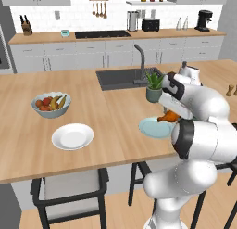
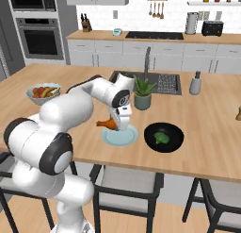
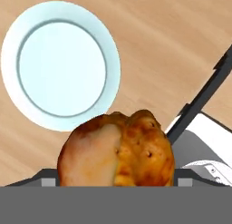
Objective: Pick the chicken drumstick and broccoli from their plates and place them in the bowl. Then put the bowl in the fridge.
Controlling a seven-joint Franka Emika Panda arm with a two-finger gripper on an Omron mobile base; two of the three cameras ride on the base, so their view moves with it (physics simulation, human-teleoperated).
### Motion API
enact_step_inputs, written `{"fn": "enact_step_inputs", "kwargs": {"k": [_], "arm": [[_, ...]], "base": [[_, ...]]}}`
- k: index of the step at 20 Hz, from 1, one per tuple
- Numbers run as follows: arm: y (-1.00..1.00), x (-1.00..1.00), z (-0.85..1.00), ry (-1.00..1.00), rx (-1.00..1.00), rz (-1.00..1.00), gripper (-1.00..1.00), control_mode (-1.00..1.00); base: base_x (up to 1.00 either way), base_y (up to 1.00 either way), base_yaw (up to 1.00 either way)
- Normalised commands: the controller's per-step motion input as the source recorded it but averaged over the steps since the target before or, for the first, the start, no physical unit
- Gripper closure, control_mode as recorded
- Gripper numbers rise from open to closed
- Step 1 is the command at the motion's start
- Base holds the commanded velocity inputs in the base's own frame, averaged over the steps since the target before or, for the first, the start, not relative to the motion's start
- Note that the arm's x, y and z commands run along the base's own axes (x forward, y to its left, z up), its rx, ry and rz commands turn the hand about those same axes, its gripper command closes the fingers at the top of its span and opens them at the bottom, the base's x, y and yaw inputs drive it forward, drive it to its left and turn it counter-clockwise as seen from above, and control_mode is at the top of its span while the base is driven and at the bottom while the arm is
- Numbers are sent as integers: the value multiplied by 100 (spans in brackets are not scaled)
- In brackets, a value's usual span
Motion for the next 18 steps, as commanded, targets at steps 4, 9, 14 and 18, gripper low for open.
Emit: {"fn": "enact_step_inputs", "kwargs": {"k": [4, 9, 14, 18], "arm": [[-100, 0, -25, 0, 0, -11, 100, -100], [-93, 14, -31, 0, -4, -9, 100, -100], [-70, 39, -25, 1, -9, -6, 100, -100], [-61, 34, -33, 2, -10, -7, 100, -100]], "base": [[0, 0, 0], [0, 0, 0], [0, 0, 0], [0, 0, 0]]}}
